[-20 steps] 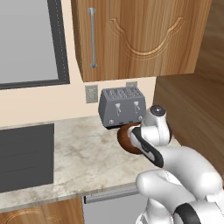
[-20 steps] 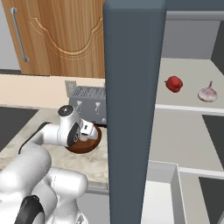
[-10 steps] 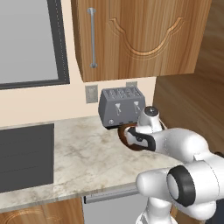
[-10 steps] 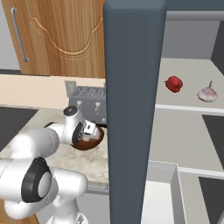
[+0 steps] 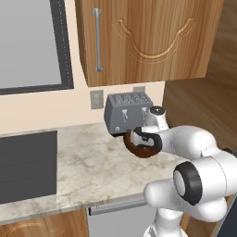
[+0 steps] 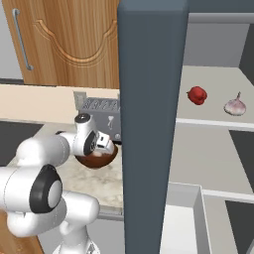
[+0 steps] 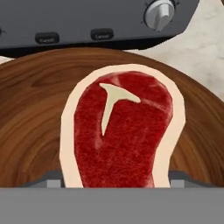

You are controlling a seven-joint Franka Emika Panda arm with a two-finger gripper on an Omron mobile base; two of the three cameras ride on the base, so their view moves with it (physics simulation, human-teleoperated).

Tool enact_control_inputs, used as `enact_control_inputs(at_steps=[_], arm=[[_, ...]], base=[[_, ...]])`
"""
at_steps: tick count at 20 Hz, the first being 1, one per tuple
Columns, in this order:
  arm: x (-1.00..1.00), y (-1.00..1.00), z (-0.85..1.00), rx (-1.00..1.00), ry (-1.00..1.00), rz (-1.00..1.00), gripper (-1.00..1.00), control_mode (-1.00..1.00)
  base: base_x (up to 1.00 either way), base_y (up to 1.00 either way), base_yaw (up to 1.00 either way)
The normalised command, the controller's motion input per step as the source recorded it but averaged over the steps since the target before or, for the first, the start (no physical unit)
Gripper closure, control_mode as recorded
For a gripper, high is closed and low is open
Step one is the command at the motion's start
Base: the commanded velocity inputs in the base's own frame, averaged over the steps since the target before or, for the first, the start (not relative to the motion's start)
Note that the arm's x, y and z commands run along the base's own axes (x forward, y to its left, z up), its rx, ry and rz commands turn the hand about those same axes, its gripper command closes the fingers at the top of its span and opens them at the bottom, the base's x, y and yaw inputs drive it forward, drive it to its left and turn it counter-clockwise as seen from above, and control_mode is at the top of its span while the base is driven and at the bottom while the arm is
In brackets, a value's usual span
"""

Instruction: Take the steak, bell pepper, and garlic from the freezer and place them in the bowl on the counter.

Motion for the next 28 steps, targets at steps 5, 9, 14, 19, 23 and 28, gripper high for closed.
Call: enact_control_inputs(at_steps=[5,9,14,19,23,28], arm=[[-0.15,0.00,0.01,0.00,0.00,0.00,-1.00,-1.00],[-0.26,0.00,0.21,0.00,0.00,0.00,-1.00,-1.00],[-0.25,0.00,0.46,0.00,0.00,0.00,-1.00,-1.00],[-0.31,0.00,0.55,0.00,0.00,0.00,-1.00,-1.00],[-0.46,0.00,0.37,0.00,0.00,0.00,-1.00,-1.00],[-0.64,0.04,0.13,0.00,-0.03,0.00,-1.00,-1.00]], base=[[0.00,0.00,0.00],[0.00,0.00,0.00],[0.00,0.00,0.00],[0.00,0.00,0.00],[0.00,0.00,0.00],[0.00,0.00,0.00]])
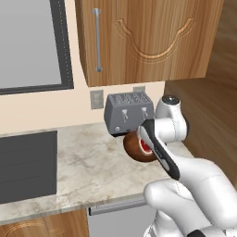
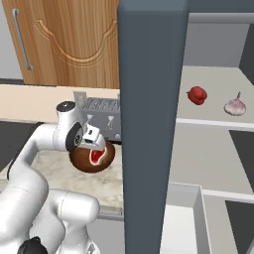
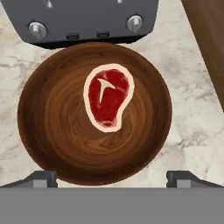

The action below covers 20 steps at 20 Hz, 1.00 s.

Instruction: Take the steak, bell pepper, and garlic from the freezer and place them in the bowl on the counter.

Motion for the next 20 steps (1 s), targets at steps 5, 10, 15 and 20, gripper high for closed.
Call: enact_control_inputs(at_steps=[5,10,15,20], arm=[[-0.52,0.00,0.41,0.00,-0.06,0.00,-1.00,-1.00],[-0.38,0.05,0.42,0.00,-0.05,0.00,-1.00,-1.00],[-0.29,0.02,0.44,0.02,-0.06,0.00,-1.00,-1.00],[-0.41,0.00,0.42,0.02,-0.06,0.00,-1.00,-1.00]], base=[[0.00,0.00,0.00],[0.00,0.00,0.00],[0.00,0.00,0.00],[0.00,0.00,0.00]])
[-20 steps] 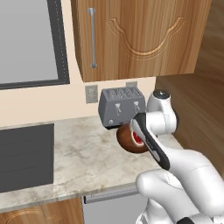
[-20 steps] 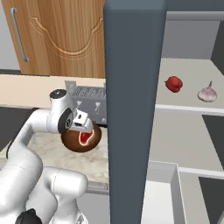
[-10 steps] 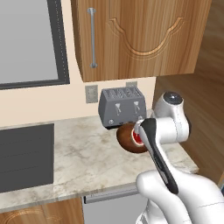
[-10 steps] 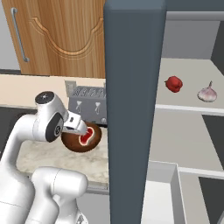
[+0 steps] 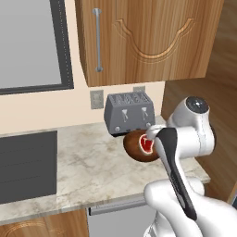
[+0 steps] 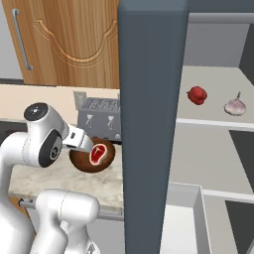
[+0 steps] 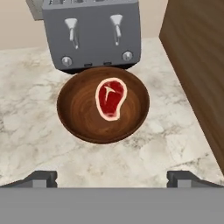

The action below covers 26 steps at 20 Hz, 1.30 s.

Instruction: Take the steak, bell pepper, and garlic from the freezer and place them in the bowl on the counter.

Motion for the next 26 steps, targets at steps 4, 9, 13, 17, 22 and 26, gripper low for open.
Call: enact_control_inputs(at_steps=[4,9,13,17,22,26], arm=[[-0.37,0.00,0.32,0.01,-0.05,0.00,-1.00,-1.00],[-0.44,0.00,0.22,0.00,-0.06,0.00,-1.00,-1.00],[-0.35,0.00,0.21,0.00,-0.06,0.00,-1.00,-1.00],[-0.24,0.00,0.18,0.00,-0.01,0.00,-1.00,-1.00],[-0.26,0.00,0.13,0.00,0.03,0.03,-1.00,-1.00],[-0.25,0.02,0.21,0.00,0.12,0.06,-1.00,-1.00]], base=[[0.00,0.00,0.00],[0.00,0.00,0.00],[0.00,0.00,0.00],[0.00,0.00,0.00],[0.00,0.00,0.00],[0.00,0.00,0.00]])
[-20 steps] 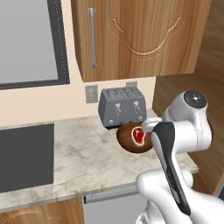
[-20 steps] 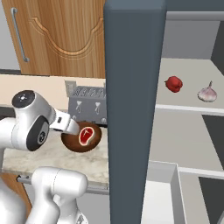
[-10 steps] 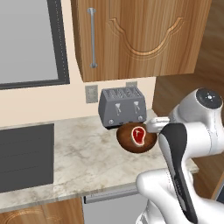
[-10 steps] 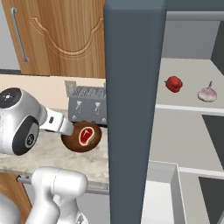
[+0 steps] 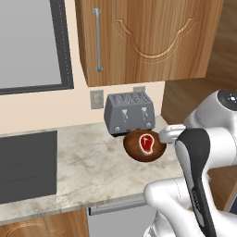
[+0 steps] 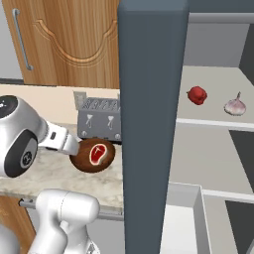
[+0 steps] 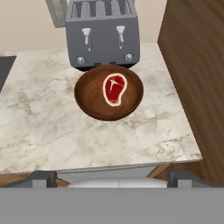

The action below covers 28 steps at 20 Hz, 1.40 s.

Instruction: Take the steak, bell pepper, and garlic from the freezer and place them in the bowl on the counter.

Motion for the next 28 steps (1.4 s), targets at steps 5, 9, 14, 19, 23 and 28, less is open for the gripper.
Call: enact_control_inputs(at_steps=[5,9,14,19,23,28], arm=[[-0.19,0.06,0.21,0.00,0.12,0.04,-1.00,-1.00],[-0.08,0.03,0.01,0.00,0.02,0.02,-1.00,-1.00],[0.00,0.02,0.00,0.00,0.00,0.00,-1.00,1.00],[0.00,0.00,0.00,0.00,0.00,0.00,-1.00,1.00],[0.00,0.00,0.00,0.00,0.00,0.00,-1.00,1.00],[0.00,0.00,0.00,0.00,0.00,0.00,-1.00,1.00]], base=[[0.00,0.00,0.00],[0.00,0.00,0.00],[-0.06,0.00,0.00],[-0.92,0.14,0.00],[-1.00,0.34,0.00],[-1.00,0.34,0.00]])
